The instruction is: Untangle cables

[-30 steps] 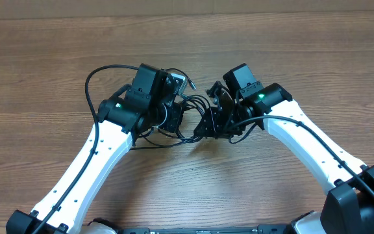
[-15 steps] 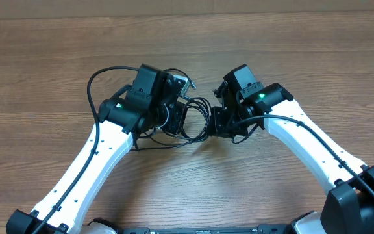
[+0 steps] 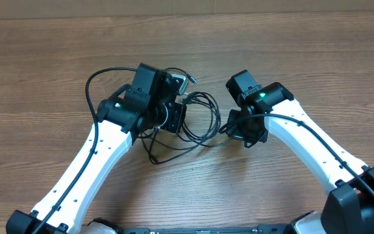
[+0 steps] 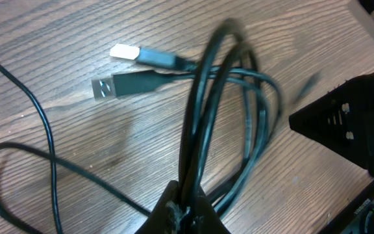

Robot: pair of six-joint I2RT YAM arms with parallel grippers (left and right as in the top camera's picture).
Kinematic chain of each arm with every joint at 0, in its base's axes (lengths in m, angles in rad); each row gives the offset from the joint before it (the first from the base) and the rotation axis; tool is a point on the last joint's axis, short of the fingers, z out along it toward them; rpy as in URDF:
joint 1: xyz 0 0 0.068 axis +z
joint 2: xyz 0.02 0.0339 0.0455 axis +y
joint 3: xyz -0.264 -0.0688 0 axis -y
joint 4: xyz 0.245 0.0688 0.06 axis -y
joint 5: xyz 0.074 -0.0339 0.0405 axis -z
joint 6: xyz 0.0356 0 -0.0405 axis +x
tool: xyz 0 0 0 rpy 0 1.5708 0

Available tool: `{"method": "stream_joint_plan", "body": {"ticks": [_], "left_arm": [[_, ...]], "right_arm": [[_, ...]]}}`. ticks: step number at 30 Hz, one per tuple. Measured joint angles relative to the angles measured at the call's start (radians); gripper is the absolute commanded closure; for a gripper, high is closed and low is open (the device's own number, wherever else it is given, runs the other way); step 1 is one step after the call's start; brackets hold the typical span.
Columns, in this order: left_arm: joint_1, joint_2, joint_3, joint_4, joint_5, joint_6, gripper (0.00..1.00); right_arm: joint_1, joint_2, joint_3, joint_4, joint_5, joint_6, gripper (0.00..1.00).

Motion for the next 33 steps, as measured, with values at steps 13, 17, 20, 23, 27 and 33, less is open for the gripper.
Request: {"method": "stream_joint_plan", "body": {"ticks": [13,17,20,23,27,33], "left_arm": [[0.001,0.0,0.0,0.003,-0.006,0.0,0.96],[0.001,0.0,0.0,0.002,-0.007,0.0,0.96],[0.001,0.0,0.0,0.0,-0.006,0.0,0.96],[0.001,0.0,0.0,-0.002,-0.007,0.0,0.96],[0.001,0.0,0.0,-0.002,0.006,0.001,0.96],[0.001,-0.006,0.0,-0.001,0.027,0.002,0.96]], "right_arm": [[0.0,0.0,-0.001,0.128,-0.127,-0.163,0.44],[0.0,0.0,-0.001,0.164,-0.246,-0.273,0.44],[0.0,0.0,-0.001,0.191,-0.315,-0.325,0.45],[-0.001,0.0,-0.001,0.213,-0.337,-0.343,0.51],[-0.001,0.0,-0.001,0.252,-0.326,-0.356,0.52],[0.0,0.0,-0.001,0.269,-0.299,-0.359,0.72]]}}
